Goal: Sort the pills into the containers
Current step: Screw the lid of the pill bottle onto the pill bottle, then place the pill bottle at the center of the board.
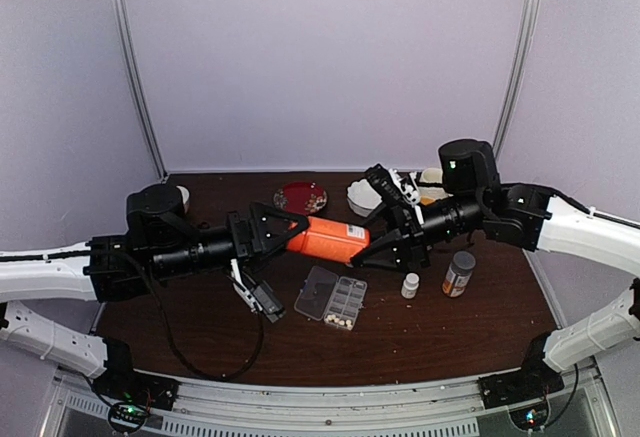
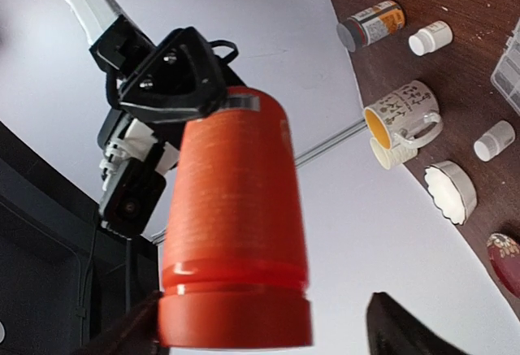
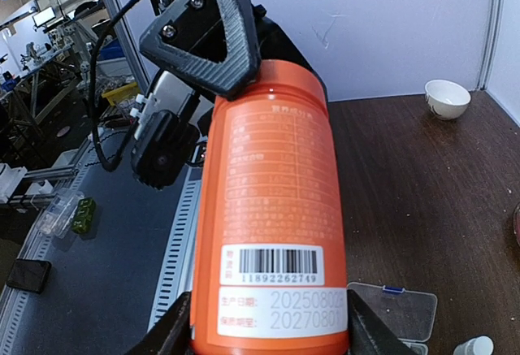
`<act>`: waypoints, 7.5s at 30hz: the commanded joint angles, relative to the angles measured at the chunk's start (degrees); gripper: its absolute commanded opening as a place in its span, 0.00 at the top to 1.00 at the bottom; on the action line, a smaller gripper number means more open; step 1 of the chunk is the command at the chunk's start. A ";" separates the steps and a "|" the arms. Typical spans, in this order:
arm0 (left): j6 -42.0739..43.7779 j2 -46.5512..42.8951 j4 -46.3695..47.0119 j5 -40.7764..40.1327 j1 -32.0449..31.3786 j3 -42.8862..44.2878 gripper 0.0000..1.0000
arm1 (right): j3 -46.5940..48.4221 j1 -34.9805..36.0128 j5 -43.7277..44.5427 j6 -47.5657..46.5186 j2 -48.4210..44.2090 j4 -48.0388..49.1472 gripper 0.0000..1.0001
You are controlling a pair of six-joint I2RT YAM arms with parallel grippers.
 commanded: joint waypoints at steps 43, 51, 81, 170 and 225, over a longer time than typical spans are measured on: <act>-113.81 6.90 -7.39 35.74 30.21 11.52 0.02 | 3.83 -6.22 13.04 -4.20 0.90 5.76 1.00; -108.10 18.18 -16.58 47.33 30.29 25.37 0.03 | 8.57 -6.56 12.31 -10.74 4.53 0.08 1.00; -105.90 24.96 -22.33 58.61 29.73 31.26 0.11 | 13.06 -6.12 8.58 -13.13 7.60 -3.43 1.00; -35.59 10.29 -22.26 35.29 21.86 17.53 1.00 | 8.86 -8.07 5.40 -0.27 4.68 -0.61 0.00; -110.36 64.83 -93.15 -9.81 36.71 72.24 0.39 | -17.69 -10.29 25.86 9.68 -10.58 9.41 0.01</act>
